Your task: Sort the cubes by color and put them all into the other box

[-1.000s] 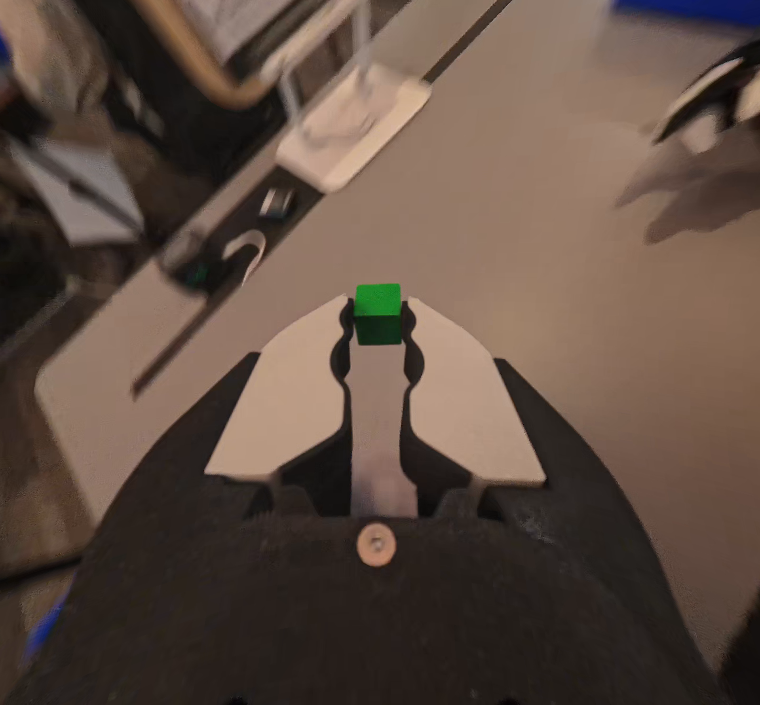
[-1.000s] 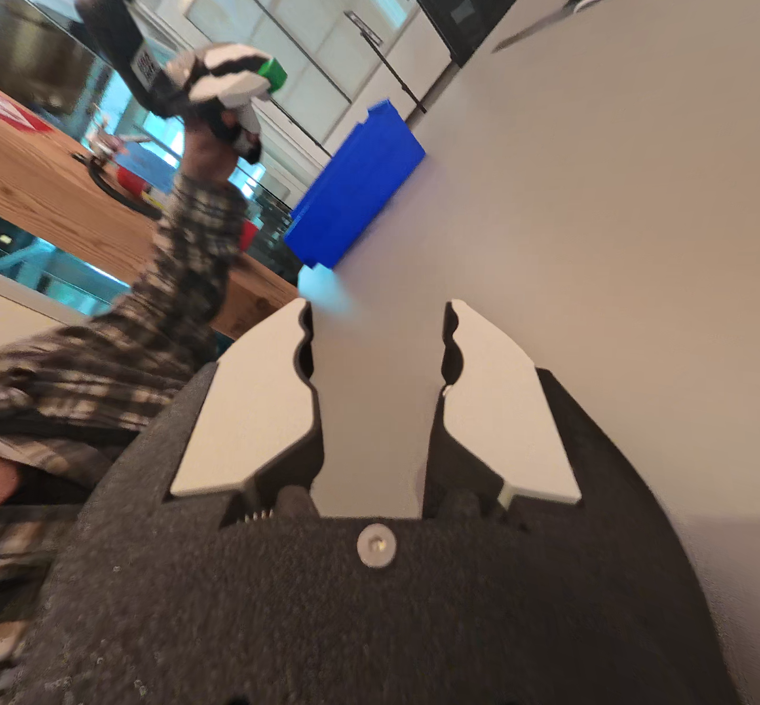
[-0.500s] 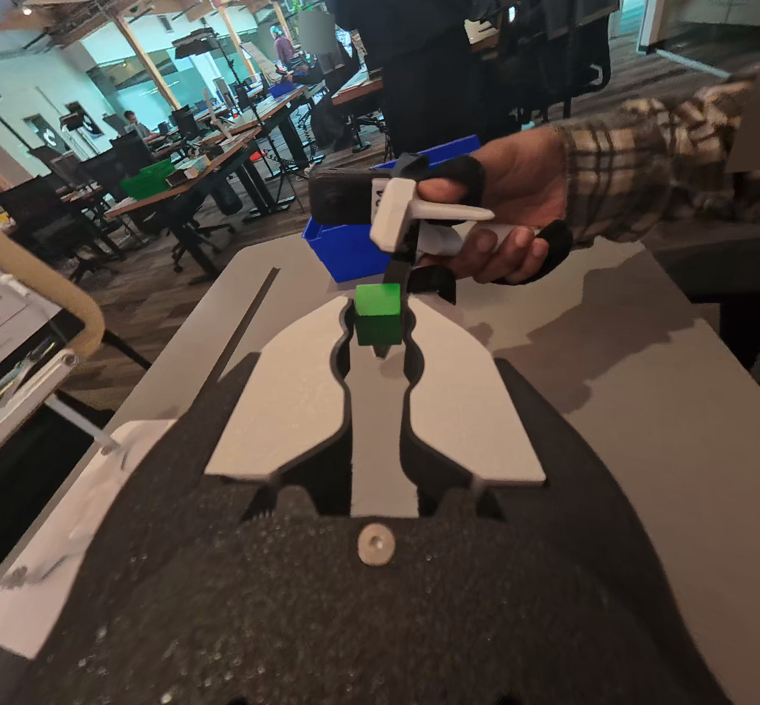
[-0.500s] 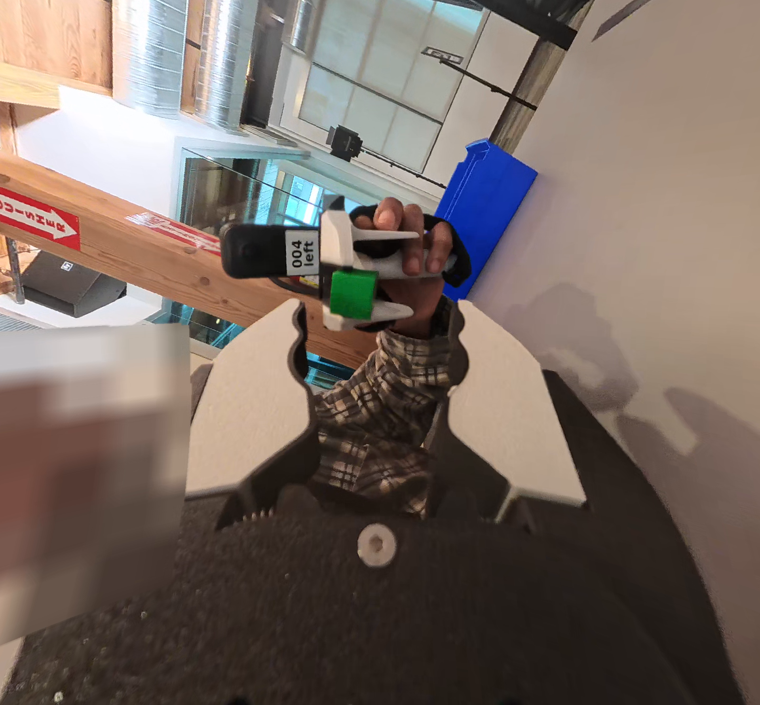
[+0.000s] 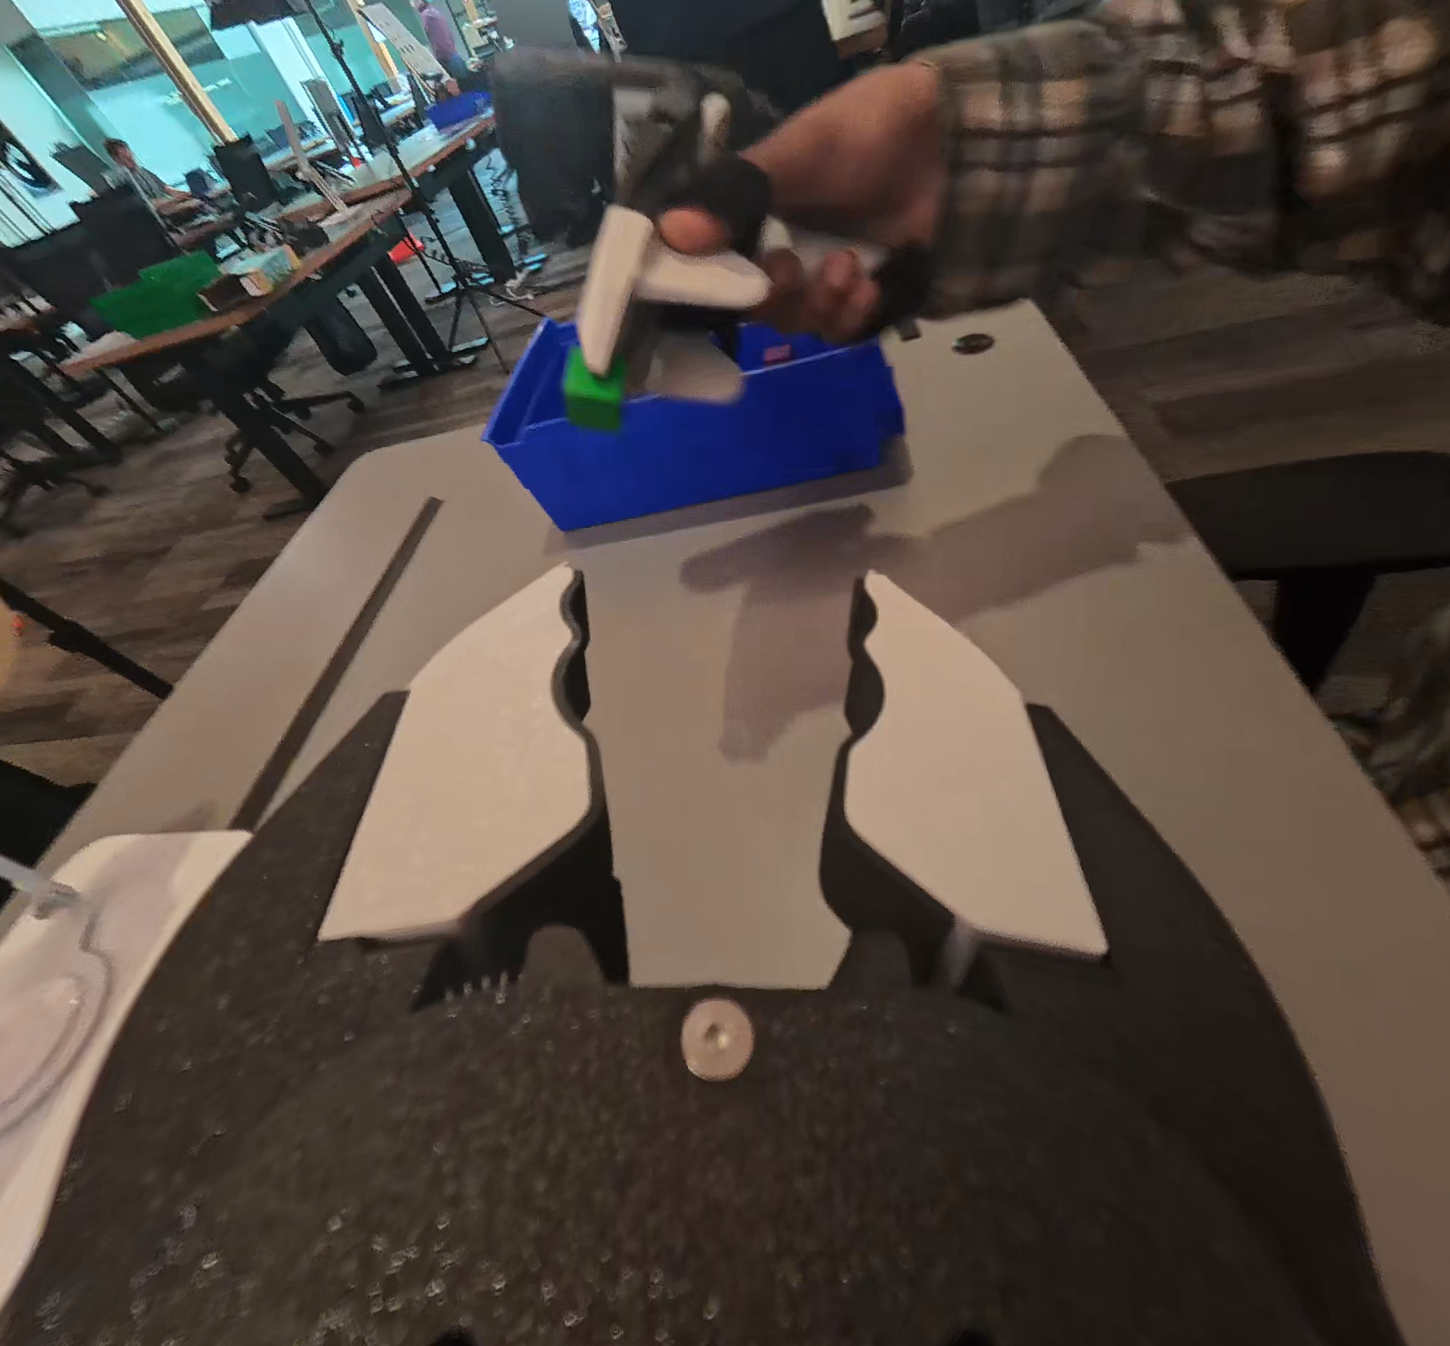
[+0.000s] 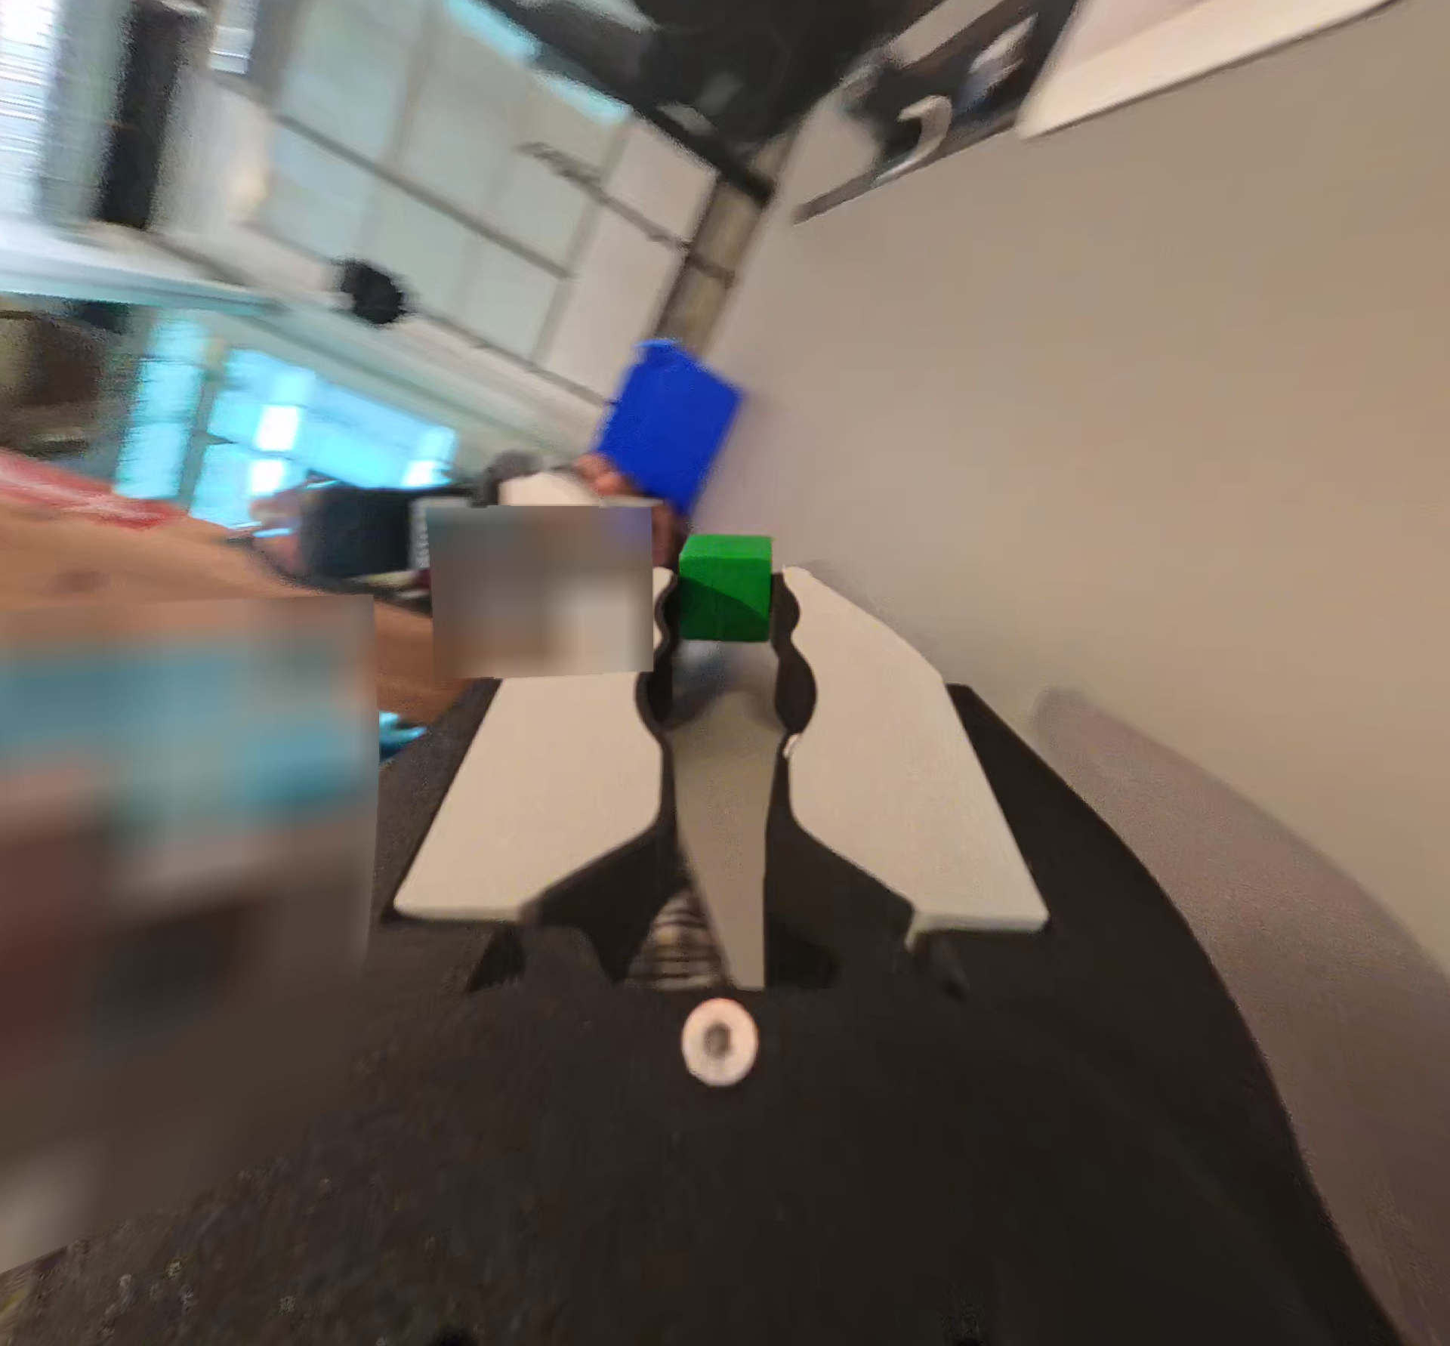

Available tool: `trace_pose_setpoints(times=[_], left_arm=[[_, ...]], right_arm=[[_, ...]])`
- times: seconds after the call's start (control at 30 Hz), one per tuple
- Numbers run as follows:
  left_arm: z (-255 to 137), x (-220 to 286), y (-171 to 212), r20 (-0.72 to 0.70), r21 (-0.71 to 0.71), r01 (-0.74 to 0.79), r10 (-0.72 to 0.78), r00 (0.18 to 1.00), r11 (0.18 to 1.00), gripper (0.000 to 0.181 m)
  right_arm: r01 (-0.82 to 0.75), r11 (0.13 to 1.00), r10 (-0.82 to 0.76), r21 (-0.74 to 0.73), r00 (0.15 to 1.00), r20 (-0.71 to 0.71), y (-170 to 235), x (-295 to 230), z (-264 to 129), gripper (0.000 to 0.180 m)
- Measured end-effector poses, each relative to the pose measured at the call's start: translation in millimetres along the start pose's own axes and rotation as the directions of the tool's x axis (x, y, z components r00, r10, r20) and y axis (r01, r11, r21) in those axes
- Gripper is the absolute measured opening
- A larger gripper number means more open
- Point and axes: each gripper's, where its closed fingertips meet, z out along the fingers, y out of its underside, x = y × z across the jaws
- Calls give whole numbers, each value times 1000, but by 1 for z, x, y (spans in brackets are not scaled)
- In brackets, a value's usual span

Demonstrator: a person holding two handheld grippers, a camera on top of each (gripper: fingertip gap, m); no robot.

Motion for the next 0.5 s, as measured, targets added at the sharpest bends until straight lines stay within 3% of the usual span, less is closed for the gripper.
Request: trace_pose_setpoints(times=[0.1, 0.2, 0.33, 0.5], left_arm=[[-20, 17, 13, -15, -8, 39, -39, 999, 999, 64], [-35, 29, 37, 18, -38, 49, -48, 999, 998, 61], [-39, 36, 69, 68, -88, 18, -12, 998, 996, 55], [-38, 40, 79, 66, -62, 48, -44, 997, 997, 52]], right_arm=[[111, 994, -103, -4, 912, -398, -42, 57, -75, 21], [131, 989, -143, -74, 673, -726, -71, 119, -154, 21], [-4, 984, -158, -177, 438, -885, -67, 189, -209, 22], [-156, 956, -200, -248, 272, -941, -43, 251, -229, 22]])
